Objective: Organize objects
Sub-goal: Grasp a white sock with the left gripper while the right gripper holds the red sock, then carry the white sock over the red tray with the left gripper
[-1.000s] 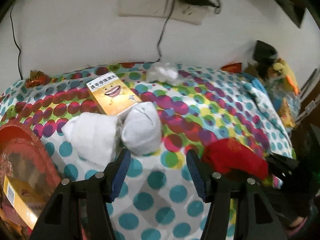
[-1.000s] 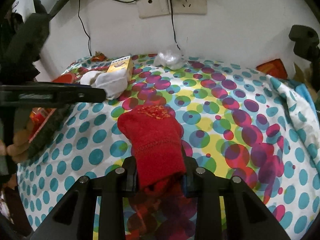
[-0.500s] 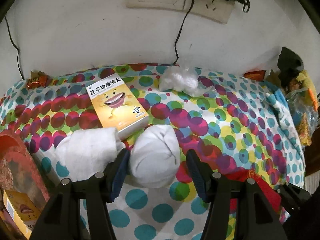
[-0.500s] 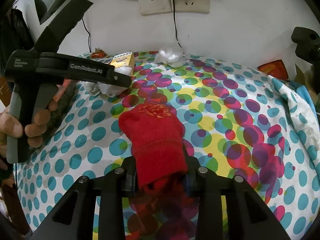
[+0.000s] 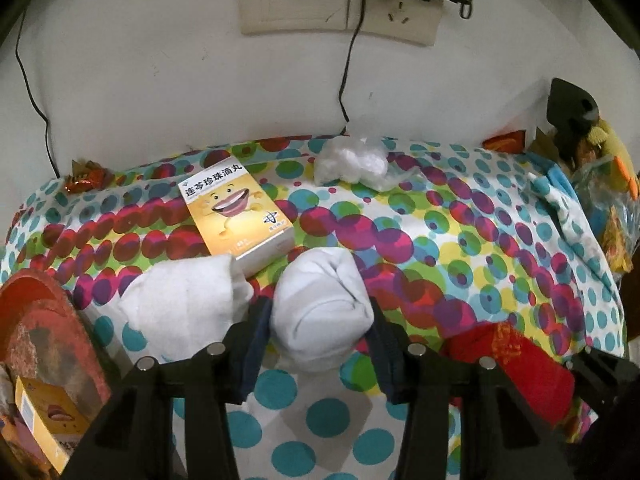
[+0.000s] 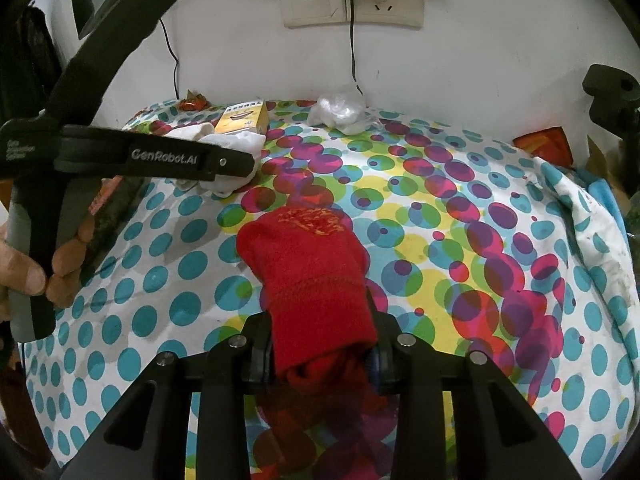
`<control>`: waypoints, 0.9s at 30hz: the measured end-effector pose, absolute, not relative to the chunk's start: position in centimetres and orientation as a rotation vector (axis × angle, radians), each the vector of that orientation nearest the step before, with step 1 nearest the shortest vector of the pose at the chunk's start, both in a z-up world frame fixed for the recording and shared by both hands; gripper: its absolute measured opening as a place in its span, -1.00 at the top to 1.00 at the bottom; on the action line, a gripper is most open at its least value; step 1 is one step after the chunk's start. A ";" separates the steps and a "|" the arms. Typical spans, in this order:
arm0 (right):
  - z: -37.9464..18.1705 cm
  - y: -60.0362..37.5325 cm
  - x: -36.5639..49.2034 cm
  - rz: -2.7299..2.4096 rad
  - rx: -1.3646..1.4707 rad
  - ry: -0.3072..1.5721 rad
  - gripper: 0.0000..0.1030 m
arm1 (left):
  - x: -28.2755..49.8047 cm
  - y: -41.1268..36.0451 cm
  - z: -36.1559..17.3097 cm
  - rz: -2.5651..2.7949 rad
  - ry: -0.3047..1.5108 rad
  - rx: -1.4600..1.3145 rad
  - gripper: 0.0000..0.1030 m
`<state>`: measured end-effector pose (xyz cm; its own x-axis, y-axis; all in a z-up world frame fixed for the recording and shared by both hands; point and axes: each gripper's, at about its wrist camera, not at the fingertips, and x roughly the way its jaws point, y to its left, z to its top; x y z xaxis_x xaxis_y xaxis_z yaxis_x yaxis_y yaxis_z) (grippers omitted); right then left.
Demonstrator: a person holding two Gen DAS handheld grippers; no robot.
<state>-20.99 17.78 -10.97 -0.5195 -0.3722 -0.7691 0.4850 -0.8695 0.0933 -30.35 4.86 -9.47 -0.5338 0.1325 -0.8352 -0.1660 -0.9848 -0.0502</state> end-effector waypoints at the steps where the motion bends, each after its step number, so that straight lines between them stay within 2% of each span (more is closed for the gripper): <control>1: -11.0 17.8 -21.0 -2.370 1.156 0.178 0.35 | -30.0 4.9 -9.4 2.612 0.055 -1.408 0.10; 16: -11.0 18.2 -21.3 -2.373 1.166 0.147 0.35 | -23.6 5.2 -8.4 2.615 0.115 -1.336 0.10; 27: -11.1 17.8 -21.0 -2.399 1.166 0.217 0.35 | -18.2 4.8 -7.2 2.610 0.142 -1.304 0.10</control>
<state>-21.03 17.75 -11.10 -0.5340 -0.3354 -0.7761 0.4695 -0.8810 0.0578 -18.24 4.79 -7.23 -0.5820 0.1522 -0.7988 -0.2383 -0.9711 -0.0115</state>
